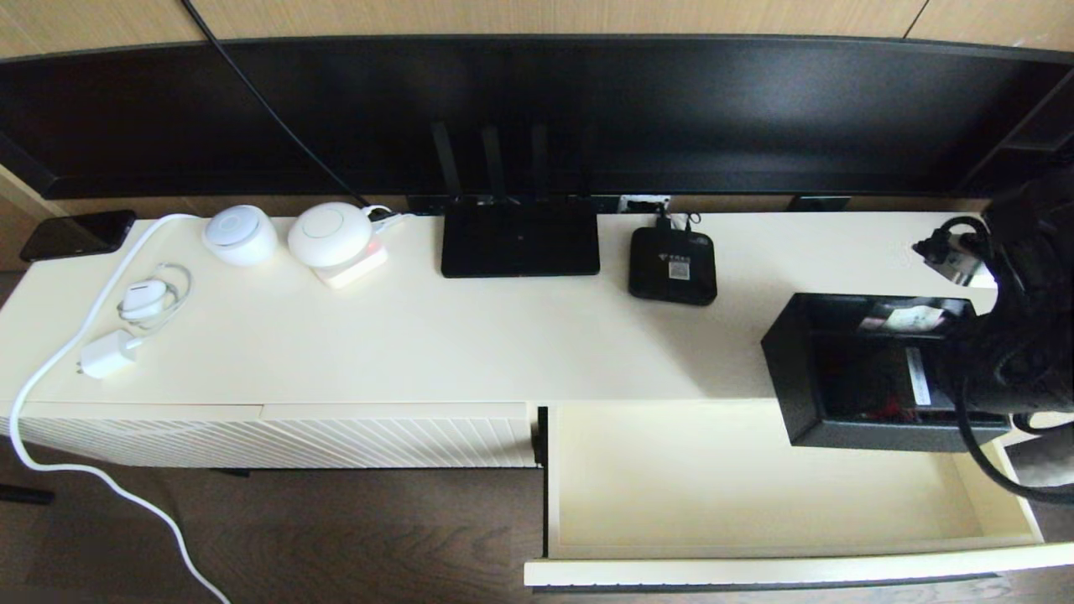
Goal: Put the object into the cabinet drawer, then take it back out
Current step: Put the storage box in the drawer
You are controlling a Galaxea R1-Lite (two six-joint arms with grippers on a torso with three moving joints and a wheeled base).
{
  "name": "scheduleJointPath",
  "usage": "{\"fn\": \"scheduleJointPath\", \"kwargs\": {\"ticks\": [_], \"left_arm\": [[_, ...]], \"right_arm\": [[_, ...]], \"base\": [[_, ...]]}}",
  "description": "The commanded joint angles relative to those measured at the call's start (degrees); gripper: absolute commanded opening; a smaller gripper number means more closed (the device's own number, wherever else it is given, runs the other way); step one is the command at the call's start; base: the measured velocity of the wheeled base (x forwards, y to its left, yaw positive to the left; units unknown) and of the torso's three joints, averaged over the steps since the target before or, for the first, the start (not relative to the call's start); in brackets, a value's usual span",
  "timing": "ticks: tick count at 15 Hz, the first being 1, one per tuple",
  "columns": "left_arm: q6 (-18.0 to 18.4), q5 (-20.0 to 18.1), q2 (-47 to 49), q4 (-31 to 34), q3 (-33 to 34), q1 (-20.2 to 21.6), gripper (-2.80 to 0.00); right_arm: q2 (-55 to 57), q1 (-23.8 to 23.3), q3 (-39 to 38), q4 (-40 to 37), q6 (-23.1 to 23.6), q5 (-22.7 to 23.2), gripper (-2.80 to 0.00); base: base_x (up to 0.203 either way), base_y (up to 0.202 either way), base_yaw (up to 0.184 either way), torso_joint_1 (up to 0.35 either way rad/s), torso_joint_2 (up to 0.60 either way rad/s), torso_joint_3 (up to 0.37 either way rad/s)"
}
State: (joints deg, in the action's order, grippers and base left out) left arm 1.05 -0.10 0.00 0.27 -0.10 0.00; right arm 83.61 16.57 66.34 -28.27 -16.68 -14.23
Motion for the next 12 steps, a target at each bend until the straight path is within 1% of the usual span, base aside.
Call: {"fn": "scheduleJointPath", "kwargs": {"ticks": [1, 4, 7, 9, 12], "left_arm": [[0.01, 0.01, 0.09, 0.00, -0.02, 0.00, -2.80], [0.01, 0.01, 0.00, 0.00, 0.00, 0.00, -2.80], [0.01, 0.01, 0.09, 0.00, 0.01, 0.00, -2.80], [0.01, 0.01, 0.09, 0.00, -0.04, 0.00, -2.80], [0.01, 0.01, 0.09, 0.00, 0.01, 0.00, -2.80]], "right_arm": [[-3.97, 1.16, -4.00, -0.22, -0.17, -0.01, -2.80], [-6.39, 2.48, -9.85, -0.36, -0.85, 0.11, -2.80], [-6.24, 3.68, -12.98, -0.07, -2.14, 0.25, -2.80], [-4.47, 4.56, -14.20, 0.91, -3.32, 0.26, -2.80], [-0.12, 5.53, -14.00, 3.11, -4.88, 0.34, -2.80]], "base": [[0.000, 0.000, 0.000, 0.000, 0.00, 0.000], [0.000, 0.000, 0.000, 0.000, 0.00, 0.000], [0.000, 0.000, 0.000, 0.000, 0.00, 0.000], [0.000, 0.000, 0.000, 0.000, 0.00, 0.000], [0.000, 0.000, 0.000, 0.000, 0.00, 0.000]]}}
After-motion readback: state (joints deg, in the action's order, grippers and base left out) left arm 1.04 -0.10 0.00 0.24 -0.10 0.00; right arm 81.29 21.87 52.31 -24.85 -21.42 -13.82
